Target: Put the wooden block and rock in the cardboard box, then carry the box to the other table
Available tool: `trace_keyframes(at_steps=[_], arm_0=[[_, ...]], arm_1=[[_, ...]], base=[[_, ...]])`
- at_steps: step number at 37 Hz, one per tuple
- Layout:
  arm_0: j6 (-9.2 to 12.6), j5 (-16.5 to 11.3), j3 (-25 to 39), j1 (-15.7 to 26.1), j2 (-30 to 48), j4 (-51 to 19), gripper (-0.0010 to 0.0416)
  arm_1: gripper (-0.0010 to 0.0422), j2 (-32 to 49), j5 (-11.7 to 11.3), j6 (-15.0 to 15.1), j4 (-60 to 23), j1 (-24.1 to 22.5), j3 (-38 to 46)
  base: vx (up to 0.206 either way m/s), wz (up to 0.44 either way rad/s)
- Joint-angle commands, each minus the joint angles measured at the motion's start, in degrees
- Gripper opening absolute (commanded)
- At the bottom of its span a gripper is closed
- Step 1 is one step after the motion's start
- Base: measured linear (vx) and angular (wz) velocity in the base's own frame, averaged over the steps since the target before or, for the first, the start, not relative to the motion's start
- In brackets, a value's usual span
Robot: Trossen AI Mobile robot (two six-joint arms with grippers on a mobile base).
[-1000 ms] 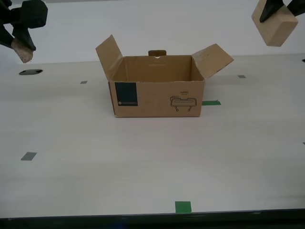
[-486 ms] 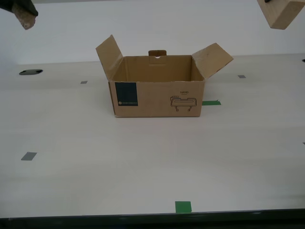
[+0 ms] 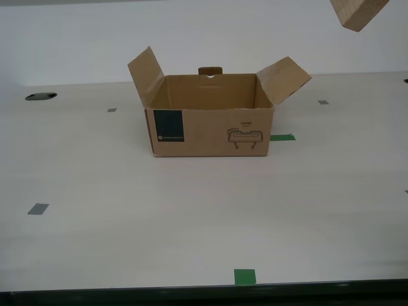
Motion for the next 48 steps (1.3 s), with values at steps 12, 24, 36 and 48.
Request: trace_keyframes(at_steps=[12,24,36,48], arm_0=[[4.4,-8.5,0.1,2.3,-0.1,4.7,-0.0001],[4.4,-8.7,0.1,6.9,-0.1,7.7,-0.0001],[5.0,-8.4,0.1,10.6,-0.1,8.9,-0.0001],[5.4,-8.4,0.1,11.8,-0.1,9.5,-0.0001]], arm_1=[[-0.0001,0.5,10.1,-3.2,8.1,-7.0,-0.1],[0.0000,2.5,10.1,-2.2,11.6,-11.0,-0.2],[0.0000,8.1,14.8,-1.6,13.6,-14.2,-0.2],[0.0000,13.0,14.1,8.9,16.1,-17.9,-1.4]], base=[[0.000,0.000],[0.000,0.000],[0.000,0.000],[0.000,0.000]])
